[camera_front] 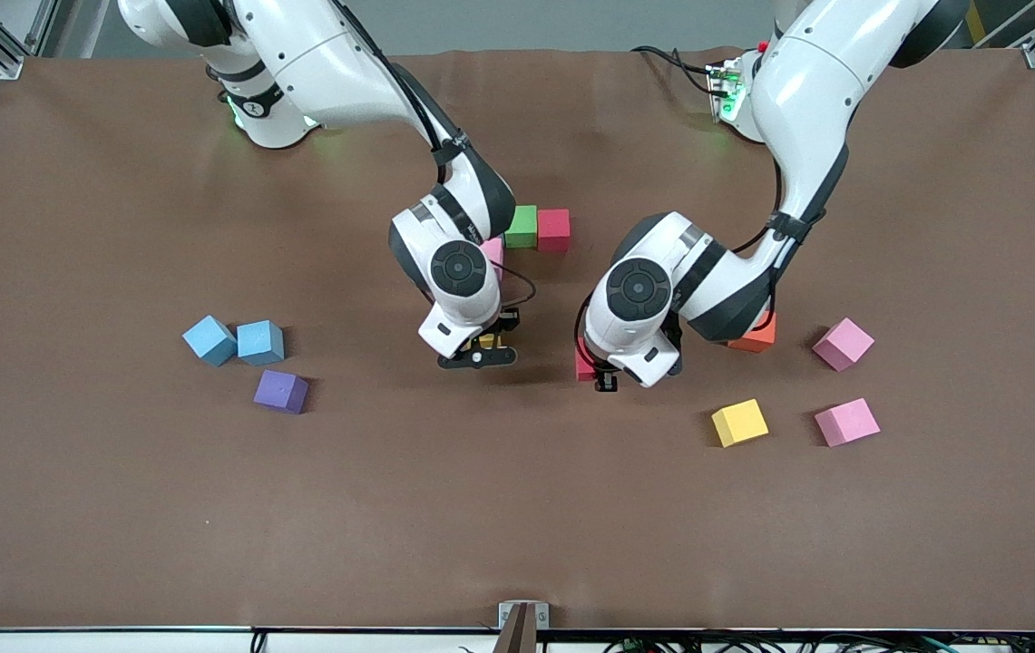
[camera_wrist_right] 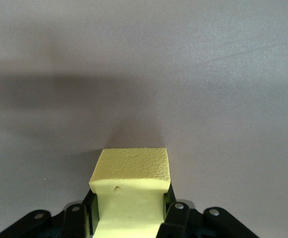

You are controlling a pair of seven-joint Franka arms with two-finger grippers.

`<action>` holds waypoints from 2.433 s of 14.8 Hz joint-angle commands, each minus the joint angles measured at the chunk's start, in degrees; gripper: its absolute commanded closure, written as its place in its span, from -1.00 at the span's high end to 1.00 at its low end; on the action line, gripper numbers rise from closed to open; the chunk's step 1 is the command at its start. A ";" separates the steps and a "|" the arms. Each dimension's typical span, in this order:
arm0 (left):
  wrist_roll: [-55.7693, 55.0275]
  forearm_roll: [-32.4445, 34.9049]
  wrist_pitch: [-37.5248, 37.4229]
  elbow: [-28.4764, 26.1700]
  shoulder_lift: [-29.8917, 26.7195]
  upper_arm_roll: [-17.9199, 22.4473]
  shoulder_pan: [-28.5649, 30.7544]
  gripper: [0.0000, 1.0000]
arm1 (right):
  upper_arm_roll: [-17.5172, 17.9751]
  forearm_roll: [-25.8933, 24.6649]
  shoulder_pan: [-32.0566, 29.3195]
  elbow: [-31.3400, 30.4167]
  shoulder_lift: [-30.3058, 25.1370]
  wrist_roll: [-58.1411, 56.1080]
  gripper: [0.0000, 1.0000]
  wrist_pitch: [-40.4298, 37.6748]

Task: Arrange 11 blocks into digit 3
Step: 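Place yellow below purple with the right gripper while the left gripper holds red, then grasp the purple cube beside the blue cubes with the right gripper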

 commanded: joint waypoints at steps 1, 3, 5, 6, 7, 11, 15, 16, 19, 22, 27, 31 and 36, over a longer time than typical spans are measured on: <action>0.87 -0.31 -0.23 -2.34 -2.01 0.03 -0.06 -0.98 | 0.03 -0.87 0.07 -2.73 -1.26 -0.35 -0.24 -0.44; 1.66 -0.31 -0.23 -2.51 -2.01 0.03 -0.32 -0.98 | 0.03 -0.87 -0.02 -2.65 -1.26 -0.35 -0.23 -0.36; 2.54 -0.31 -0.23 -2.86 -2.10 0.03 -0.32 -0.97 | 0.03 -0.87 -0.02 -2.65 -1.26 -0.44 -0.23 -0.53; 2.63 -0.31 -0.15 -2.95 -2.01 0.03 -0.41 -0.93 | 0.03 -0.87 -0.10 -2.56 -1.26 -0.44 -0.23 -0.88; 2.63 -0.31 -0.14 -2.95 -2.01 0.03 -0.50 -0.93 | 0.03 -0.87 -0.10 -2.47 -1.26 -0.44 -0.23 -1.06; 2.63 -0.05 -0.14 -2.87 -2.01 -0.76 -0.50 -0.94 | 0.03 -0.87 -0.10 -2.47 -1.26 -0.44 -0.23 -1.15; 2.63 0.04 -0.14 -3.13 -2.01 -0.76 -0.50 -0.93 | 0.03 -0.78 -0.19 -1.77 -1.26 -0.09 0.90 -1.15; 2.63 0.04 -0.14 -3.13 -2.01 -0.76 -0.50 -0.93 | 0.03 -0.61 -0.45 -0.72 -1.26 0.00 1.00 -1.24; 2.63 0.04 -0.14 -3.04 -2.01 -0.93 -0.50 -0.93 | 0.03 -0.08 -1.68 4.63 -1.26 0.18 1.00 -7.45; 2.54 -0.04 0.65 -3.04 -1.66 -0.93 -1.55 -0.96 | 0.29 -0.08 -4.58 7.55 -3.01 -0.44 1.00 -11.95; 1.58 -0.13 1.43 -3.22 -1.31 -0.93 -3.22 -0.99 | 0.03 -0.61 -12.65 7.46 -7.06 -8.51 1.00 -14.86; -2.90 -0.05 6.70 -7.43 -2.01 -0.93 -4.89 -0.99 | -0.06 -0.78 -21.44 7.03 -7.15 -14.15 1.00 -14.86; -9.13 -0.04 9.42 -10.59 -2.10 -0.93 -7.52 -0.99 | -0.06 -0.87 -28.48 2.64 -7.32 -19.85 1.00 -14.42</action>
